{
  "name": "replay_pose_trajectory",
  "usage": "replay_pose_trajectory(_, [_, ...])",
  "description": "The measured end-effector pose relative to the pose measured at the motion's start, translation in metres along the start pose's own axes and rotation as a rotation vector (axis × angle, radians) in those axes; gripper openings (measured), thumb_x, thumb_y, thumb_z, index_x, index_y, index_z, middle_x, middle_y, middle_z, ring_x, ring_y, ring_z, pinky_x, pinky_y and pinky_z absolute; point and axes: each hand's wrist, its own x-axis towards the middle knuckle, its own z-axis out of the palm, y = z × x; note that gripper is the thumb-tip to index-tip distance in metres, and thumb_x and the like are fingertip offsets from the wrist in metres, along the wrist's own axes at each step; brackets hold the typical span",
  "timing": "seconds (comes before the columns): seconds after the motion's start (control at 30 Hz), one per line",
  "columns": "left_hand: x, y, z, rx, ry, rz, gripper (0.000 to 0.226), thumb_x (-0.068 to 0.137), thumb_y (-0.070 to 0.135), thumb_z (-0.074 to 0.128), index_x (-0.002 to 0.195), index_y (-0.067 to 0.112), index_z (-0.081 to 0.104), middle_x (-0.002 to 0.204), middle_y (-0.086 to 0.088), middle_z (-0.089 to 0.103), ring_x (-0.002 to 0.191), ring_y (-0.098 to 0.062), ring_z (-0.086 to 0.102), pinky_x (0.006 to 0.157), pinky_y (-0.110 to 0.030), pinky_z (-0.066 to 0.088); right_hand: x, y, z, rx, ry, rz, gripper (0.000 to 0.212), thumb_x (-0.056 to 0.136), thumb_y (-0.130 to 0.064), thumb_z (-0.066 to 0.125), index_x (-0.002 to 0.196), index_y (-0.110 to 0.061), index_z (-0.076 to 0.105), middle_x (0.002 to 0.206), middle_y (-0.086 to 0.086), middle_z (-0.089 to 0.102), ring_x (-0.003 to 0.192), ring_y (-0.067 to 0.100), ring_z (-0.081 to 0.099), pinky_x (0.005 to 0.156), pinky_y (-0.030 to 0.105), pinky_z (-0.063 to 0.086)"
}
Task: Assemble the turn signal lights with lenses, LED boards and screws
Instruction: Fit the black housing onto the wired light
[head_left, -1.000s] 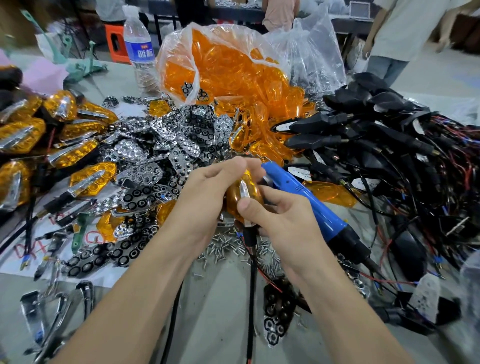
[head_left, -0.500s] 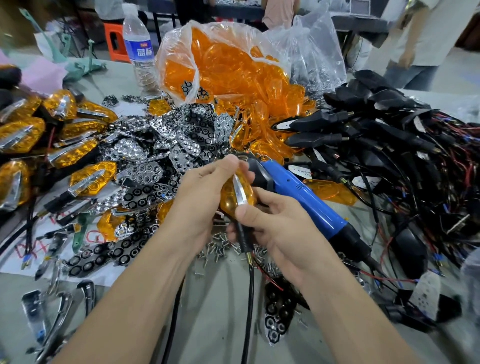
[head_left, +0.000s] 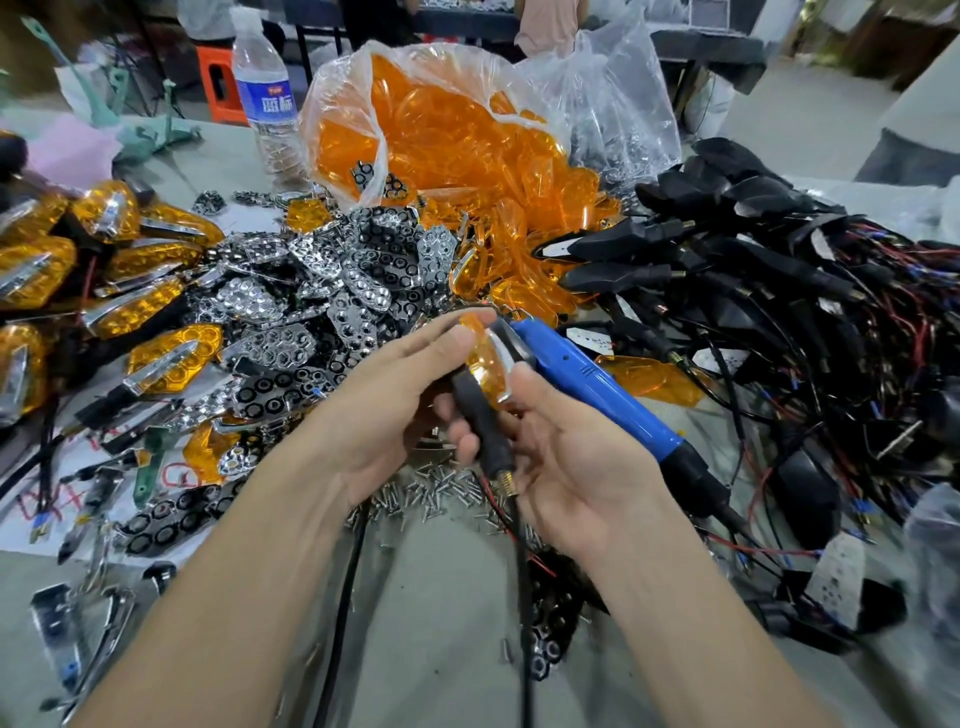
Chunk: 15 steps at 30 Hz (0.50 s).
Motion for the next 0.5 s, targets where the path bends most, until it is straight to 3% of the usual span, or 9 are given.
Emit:
replay_pose_trajectory(0.13, [0.002,-0.001,-0.005,-0.075,-0.052,0.022,0.036,0.086,0.031,0.072,0.122,0.026,0.075,0.063,0.005,0.058,0.056,-0.012,0.047,0.054,-0.023,0.052,-0.003,-0.007,-0.003,0.168,-0.056,0.047,0.063,0.082,-0.029,0.06,0.131,0.01,0.058,0.095,0.032,0.069,0.062,0.027,0.069,0.052,0.026,0.059])
replay_pose_trajectory(0.23, [0.004,-0.001,-0.005,-0.054,-0.003,0.064,0.045,0.077,0.028,0.081,0.121,0.022,0.074,0.08,0.0,0.07,0.057,-0.012,0.051,0.055,-0.021,0.051,0.0,-0.005,-0.003,0.086,0.002,0.039,0.055,0.085,-0.033,0.061,0.12,0.01,0.063,0.092,0.032,0.071,0.06,0.026,0.07,0.051,0.026,0.059])
replay_pose_trajectory(0.3, [0.004,-0.001,-0.006,-0.027,0.068,0.114,0.053,0.074,0.022,0.078,0.126,0.019,0.071,0.095,-0.006,0.075,0.067,-0.017,0.061,0.061,-0.024,0.055,0.004,-0.002,-0.007,-0.195,0.15,-0.083,0.036,0.097,-0.029,0.063,0.109,0.004,0.07,0.09,0.027,0.075,0.061,0.027,0.073,0.053,0.028,0.06])
replay_pose_trajectory(0.37, [0.006,-0.002,-0.005,-0.048,0.162,0.151,0.059,0.069,0.016,0.078,0.127,0.016,0.07,0.097,-0.009,0.078,0.075,-0.02,0.072,0.066,-0.026,0.059,0.006,0.002,-0.014,-0.558,0.273,-0.305,0.014,0.098,-0.025,0.068,0.102,-0.014,0.075,0.089,0.015,0.078,0.068,0.028,0.076,0.062,0.036,0.063])
replay_pose_trajectory(0.5, [0.005,-0.007,0.003,0.053,0.255,0.254,0.047,0.067,0.011,0.084,0.112,0.024,0.077,0.089,-0.007,0.081,0.074,-0.016,0.075,0.064,-0.024,0.059,0.005,0.016,-0.016,-1.123,0.307,-0.54,0.033,0.074,-0.05,0.074,0.105,-0.04,0.069,0.089,-0.011,0.078,0.081,0.013,0.074,0.076,0.044,0.062])
